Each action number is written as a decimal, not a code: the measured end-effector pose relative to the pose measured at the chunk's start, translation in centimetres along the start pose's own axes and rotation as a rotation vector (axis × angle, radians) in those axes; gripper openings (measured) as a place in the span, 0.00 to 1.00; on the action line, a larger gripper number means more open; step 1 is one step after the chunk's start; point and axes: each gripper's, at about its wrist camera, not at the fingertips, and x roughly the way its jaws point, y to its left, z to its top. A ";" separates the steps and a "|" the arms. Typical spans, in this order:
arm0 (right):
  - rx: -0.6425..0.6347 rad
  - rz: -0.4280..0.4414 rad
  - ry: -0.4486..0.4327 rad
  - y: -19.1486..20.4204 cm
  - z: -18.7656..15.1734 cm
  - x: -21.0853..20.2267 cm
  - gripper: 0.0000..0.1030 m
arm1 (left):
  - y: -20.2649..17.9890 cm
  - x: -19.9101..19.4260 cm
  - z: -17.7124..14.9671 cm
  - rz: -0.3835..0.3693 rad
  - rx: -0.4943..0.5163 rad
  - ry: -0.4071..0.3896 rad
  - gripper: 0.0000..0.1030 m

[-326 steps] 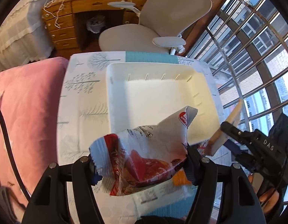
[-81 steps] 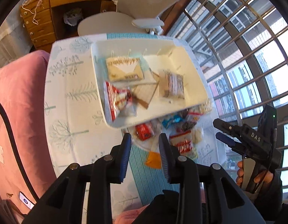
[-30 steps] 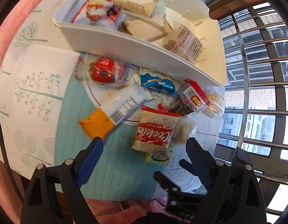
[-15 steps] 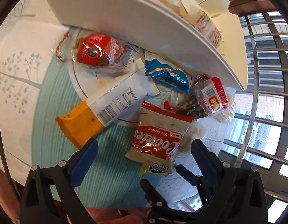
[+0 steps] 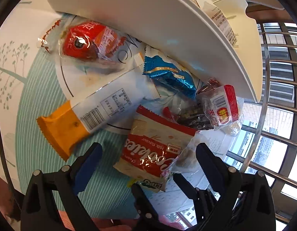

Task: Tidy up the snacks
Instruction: 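Close the left gripper on the red Cookies bag while the right gripper grasps the green pineapple-cake packet, then carry both held packets into the white basket and open both grippers, then move the left gripper to the orange-and-white bar while the right gripper approaches a clear rice-crisp bag, then grasp the orange-and-white bar with the left gripper while the right gripper grasps the clear rice-crisp bag, then lift both held snacks into the white basket and open both grippers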

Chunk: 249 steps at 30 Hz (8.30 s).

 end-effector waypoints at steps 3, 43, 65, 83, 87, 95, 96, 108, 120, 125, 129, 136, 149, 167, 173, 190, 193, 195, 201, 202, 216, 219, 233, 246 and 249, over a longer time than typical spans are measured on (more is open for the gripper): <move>-0.004 -0.011 -0.002 0.4 0.3 0.0 0.76 | -0.1 0.4 0.0 -0.007 -0.012 0.004 0.86; -0.015 0.029 0.073 0.5 -1.9 -0.2 0.48 | 5.7 -6.0 -2.4 0.014 -0.057 -0.041 0.45; 0.325 0.318 0.070 -10.7 0.6 -8.4 0.48 | 1.5 -16.0 -3.9 0.141 0.126 -0.141 0.45; 0.223 0.352 -0.404 -9.4 4.6 -17.0 0.48 | -6.1 -21.6 0.1 0.111 0.402 -0.429 0.45; 0.221 0.350 -0.457 -9.3 5.5 -16.9 0.48 | -6.7 -20.8 0.6 0.094 0.456 -0.478 0.45; 0.272 0.382 -0.513 -9.2 7.7 -15.3 0.48 | -6.0 -19.1 3.0 0.029 0.488 -0.598 0.45; 0.276 0.384 -0.518 -9.2 8.0 -15.2 0.48 | -5.8 -18.8 3.4 0.025 0.478 -0.607 0.45; 0.334 0.403 -0.513 -9.1 9.1 -13.8 0.64 | -5.4 -17.6 4.7 0.041 0.489 -0.561 0.69; 0.324 0.372 -0.520 -9.1 6.9 -14.6 0.79 | -4.1 -18.7 1.8 0.049 0.440 -0.588 0.71; 0.268 0.338 -0.519 -8.5 5.1 -14.8 0.81 | -2.9 -18.5 -0.3 0.062 0.416 -0.591 0.71; 0.256 0.341 -0.498 -8.1 3.4 -14.4 0.83 | -1.8 -17.9 -1.9 0.073 0.398 -0.575 0.71; 0.237 0.316 -0.465 -7.5 1.0 -13.1 0.83 | -0.1 -16.4 -3.6 0.135 0.413 -0.527 0.71; 0.261 0.187 -0.491 -6.2 -2.9 -10.4 0.83 | 0.3 -12.5 -3.3 0.221 0.647 -0.320 0.72; 0.271 -0.042 -0.535 -3.3 -6.3 -4.6 0.83 | 0.5 -5.6 -1.8 0.341 0.908 0.002 0.72; 0.241 -0.113 -0.555 -1.9 -6.3 -2.8 0.83 | 0.7 -4.2 -1.5 0.369 0.946 0.053 0.74; 0.194 -0.285 -0.605 -1.3 -3.4 -0.5 0.89 | 1.4 -1.9 0.7 0.380 0.989 0.107 0.49; 0.184 -0.287 -0.598 -1.1 -3.1 -0.2 0.91 | 0.6 -1.6 1.3 0.382 0.978 0.108 0.39; 0.180 -0.288 -0.592 -1.0 -2.9 0.0 0.92 | 0.6 -1.5 1.5 0.381 0.968 0.108 0.37; 0.190 -0.319 -0.588 -1.2 -1.9 0.5 0.93 | 1.1 -1.7 1.8 0.375 0.948 0.094 0.36; 0.198 -0.322 -0.578 -1.4 -1.6 0.7 0.93 | 1.1 -1.8 1.8 0.375 0.945 0.091 0.36; 0.214 -0.232 -0.547 -3.6 -1.3 0.2 0.52 | 1.4 -2.6 0.3 0.348 0.884 0.049 0.30; 0.226 -0.191 -0.535 -4.2 -1.4 -0.1 0.49 | 1.2 -3.0 0.0 0.347 0.872 0.031 0.29; 0.303 0.005 -0.439 -7.1 -4.0 -2.4 0.47 | -0.6 -8.6 -3.1 0.278 0.825 -0.129 0.29; 0.179 -0.024 -0.475 -7.1 -3.5 -7.6 0.47 | -0.7 -15.9 -4.8 0.205 0.749 -0.277 0.29; 0.165 -0.030 -0.496 -7.0 -2.7 -9.2 0.47 | -1.1 -17.9 -4.1 0.171 0.736 -0.301 0.29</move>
